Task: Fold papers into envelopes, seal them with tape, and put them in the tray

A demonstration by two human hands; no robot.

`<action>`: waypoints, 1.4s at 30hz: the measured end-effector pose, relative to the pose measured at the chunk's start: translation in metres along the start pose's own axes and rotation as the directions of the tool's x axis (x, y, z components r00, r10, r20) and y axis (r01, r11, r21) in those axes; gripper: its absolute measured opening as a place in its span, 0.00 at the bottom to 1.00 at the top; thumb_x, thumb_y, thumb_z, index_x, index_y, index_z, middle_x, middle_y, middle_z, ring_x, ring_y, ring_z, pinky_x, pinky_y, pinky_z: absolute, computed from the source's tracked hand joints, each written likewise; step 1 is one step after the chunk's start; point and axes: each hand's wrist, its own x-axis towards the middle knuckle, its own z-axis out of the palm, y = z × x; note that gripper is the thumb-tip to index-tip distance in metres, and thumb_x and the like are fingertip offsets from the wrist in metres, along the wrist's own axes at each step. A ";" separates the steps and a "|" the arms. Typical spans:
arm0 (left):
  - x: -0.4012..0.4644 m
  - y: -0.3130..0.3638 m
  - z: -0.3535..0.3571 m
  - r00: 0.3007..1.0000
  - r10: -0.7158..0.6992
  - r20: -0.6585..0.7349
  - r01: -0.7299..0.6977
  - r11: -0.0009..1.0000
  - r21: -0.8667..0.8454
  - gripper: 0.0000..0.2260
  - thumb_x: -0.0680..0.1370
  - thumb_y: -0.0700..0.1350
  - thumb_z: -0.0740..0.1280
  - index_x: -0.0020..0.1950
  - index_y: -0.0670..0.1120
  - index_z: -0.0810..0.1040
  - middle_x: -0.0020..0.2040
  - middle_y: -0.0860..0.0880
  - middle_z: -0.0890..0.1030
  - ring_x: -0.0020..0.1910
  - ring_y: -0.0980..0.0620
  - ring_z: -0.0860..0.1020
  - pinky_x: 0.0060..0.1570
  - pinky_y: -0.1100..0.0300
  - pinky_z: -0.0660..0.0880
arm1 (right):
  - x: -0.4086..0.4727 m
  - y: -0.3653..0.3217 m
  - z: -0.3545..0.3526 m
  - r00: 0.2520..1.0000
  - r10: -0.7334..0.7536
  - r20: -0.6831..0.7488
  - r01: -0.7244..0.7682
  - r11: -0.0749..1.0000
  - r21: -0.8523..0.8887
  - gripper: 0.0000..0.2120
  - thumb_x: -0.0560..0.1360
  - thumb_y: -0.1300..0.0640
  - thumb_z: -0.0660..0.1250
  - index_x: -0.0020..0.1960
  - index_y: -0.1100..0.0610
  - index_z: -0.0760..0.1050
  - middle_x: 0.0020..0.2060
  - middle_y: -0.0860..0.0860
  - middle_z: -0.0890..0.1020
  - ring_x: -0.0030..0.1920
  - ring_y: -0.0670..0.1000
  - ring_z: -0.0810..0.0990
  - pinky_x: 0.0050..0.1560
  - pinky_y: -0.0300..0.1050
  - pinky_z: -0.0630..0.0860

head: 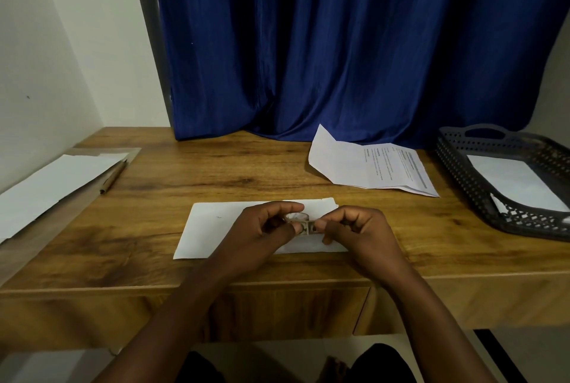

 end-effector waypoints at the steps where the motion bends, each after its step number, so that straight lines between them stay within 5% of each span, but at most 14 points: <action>1: 0.001 0.000 0.000 1.000 -0.004 -0.003 0.004 1.000 0.004 0.14 0.78 0.50 0.70 0.64 0.56 0.81 0.55 0.54 0.85 0.55 0.54 0.82 0.57 0.56 0.81 | 0.000 0.000 0.000 1.000 0.000 -0.003 0.000 1.000 0.000 0.05 0.75 0.63 0.72 0.41 0.57 0.85 0.36 0.52 0.86 0.39 0.53 0.84 0.42 0.37 0.79; 9: 0.000 0.004 0.001 1.000 -0.001 -0.011 0.001 1.000 0.010 0.12 0.80 0.46 0.70 0.62 0.57 0.82 0.51 0.54 0.85 0.51 0.53 0.83 0.54 0.56 0.82 | 0.001 -0.001 0.000 1.000 0.004 -0.002 -0.004 1.000 -0.010 0.06 0.75 0.62 0.72 0.41 0.55 0.85 0.37 0.52 0.86 0.40 0.55 0.83 0.42 0.36 0.78; 14: -0.002 0.008 0.001 0.999 0.004 0.054 -0.003 1.000 -0.029 0.14 0.76 0.52 0.69 0.61 0.59 0.82 0.57 0.58 0.84 0.57 0.55 0.81 0.58 0.57 0.80 | 0.002 0.001 -0.001 1.000 0.001 0.026 -0.001 1.000 0.006 0.04 0.75 0.63 0.72 0.43 0.57 0.85 0.35 0.51 0.86 0.36 0.49 0.83 0.41 0.37 0.78; 26: -0.004 0.011 -0.002 0.996 0.037 0.077 -0.033 0.998 -0.044 0.14 0.81 0.42 0.68 0.63 0.56 0.82 0.58 0.59 0.84 0.60 0.58 0.80 0.59 0.63 0.78 | 0.003 0.006 0.000 1.000 -0.005 -0.003 0.005 1.000 0.019 0.03 0.75 0.64 0.72 0.46 0.62 0.84 0.37 0.55 0.86 0.34 0.50 0.82 0.37 0.38 0.78; 34: -0.003 0.009 0.000 0.998 0.025 0.066 -0.023 0.999 -0.043 0.17 0.75 0.53 0.68 0.64 0.58 0.81 0.58 0.55 0.84 0.58 0.51 0.81 0.60 0.51 0.80 | 0.002 0.003 -0.002 1.000 -0.006 0.022 0.005 0.998 0.068 0.08 0.72 0.59 0.73 0.47 0.63 0.83 0.38 0.55 0.86 0.36 0.50 0.83 0.39 0.39 0.78; 42: -0.003 0.007 0.000 1.000 -0.007 0.021 0.008 1.000 -0.018 0.14 0.79 0.46 0.71 0.63 0.57 0.81 0.54 0.54 0.84 0.52 0.52 0.82 0.51 0.60 0.81 | 0.002 0.005 -0.003 1.000 -0.010 -0.005 0.010 1.000 0.030 0.13 0.67 0.52 0.75 0.43 0.62 0.84 0.35 0.57 0.85 0.36 0.52 0.82 0.40 0.38 0.77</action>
